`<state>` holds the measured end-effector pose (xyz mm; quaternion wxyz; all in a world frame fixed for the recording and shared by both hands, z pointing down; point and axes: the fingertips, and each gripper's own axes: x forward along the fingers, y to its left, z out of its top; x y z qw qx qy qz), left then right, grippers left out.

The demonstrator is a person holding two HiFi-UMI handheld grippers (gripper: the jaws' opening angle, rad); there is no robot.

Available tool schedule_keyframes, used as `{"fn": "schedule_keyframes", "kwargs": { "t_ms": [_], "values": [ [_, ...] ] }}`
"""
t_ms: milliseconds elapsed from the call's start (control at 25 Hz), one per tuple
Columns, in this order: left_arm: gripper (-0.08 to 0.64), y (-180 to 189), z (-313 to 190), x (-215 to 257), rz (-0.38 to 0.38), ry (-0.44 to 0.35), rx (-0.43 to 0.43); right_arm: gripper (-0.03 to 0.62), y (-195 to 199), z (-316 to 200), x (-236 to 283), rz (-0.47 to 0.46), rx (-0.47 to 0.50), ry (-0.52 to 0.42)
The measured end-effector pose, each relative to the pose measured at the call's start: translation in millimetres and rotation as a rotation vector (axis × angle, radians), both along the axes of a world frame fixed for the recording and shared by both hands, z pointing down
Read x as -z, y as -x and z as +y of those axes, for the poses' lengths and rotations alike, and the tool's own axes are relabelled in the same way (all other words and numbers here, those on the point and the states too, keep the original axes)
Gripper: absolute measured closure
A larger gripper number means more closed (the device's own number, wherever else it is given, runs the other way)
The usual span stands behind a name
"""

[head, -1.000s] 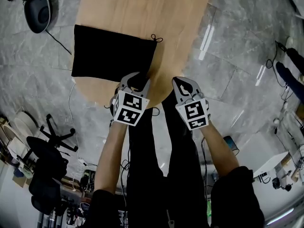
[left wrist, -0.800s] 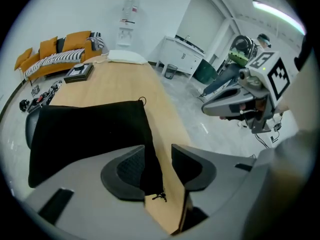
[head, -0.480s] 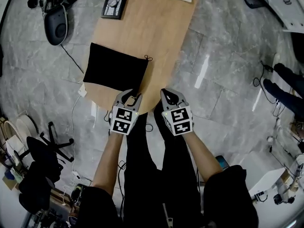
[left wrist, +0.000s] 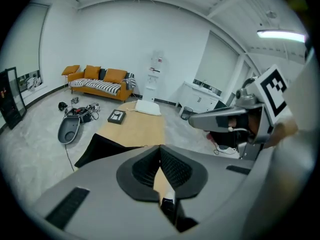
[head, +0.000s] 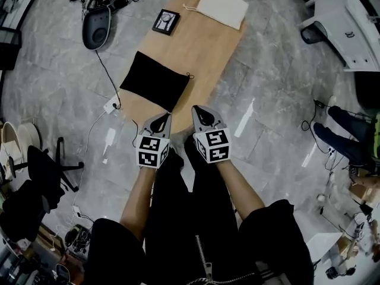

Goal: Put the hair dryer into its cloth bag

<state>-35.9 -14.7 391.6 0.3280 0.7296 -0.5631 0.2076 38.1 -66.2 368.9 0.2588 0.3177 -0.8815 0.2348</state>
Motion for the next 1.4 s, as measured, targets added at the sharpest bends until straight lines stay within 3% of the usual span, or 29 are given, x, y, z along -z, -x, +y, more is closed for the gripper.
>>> {"fn": "schedule_keyframes", "kwargs": {
  "t_ms": [440,720,1000,1400],
  "values": [
    [0.546,20,111,76,-0.077,-0.086,-0.021,0.583,19,113,89,-0.049,-0.053,-0.109],
    [0.546,31,167,101,-0.038,-0.12,0.023,0.583,25,178,116,-0.059,-0.075,-0.136],
    [0.546,23,188,128,-0.035,-0.192,0.053,0.583,10,205,148,-0.063,-0.082,-0.189],
    [0.546,34,203,127,-0.052,-0.207,0.047,0.583,7,223,158,-0.065,-0.109,-0.217]
  ]
}}
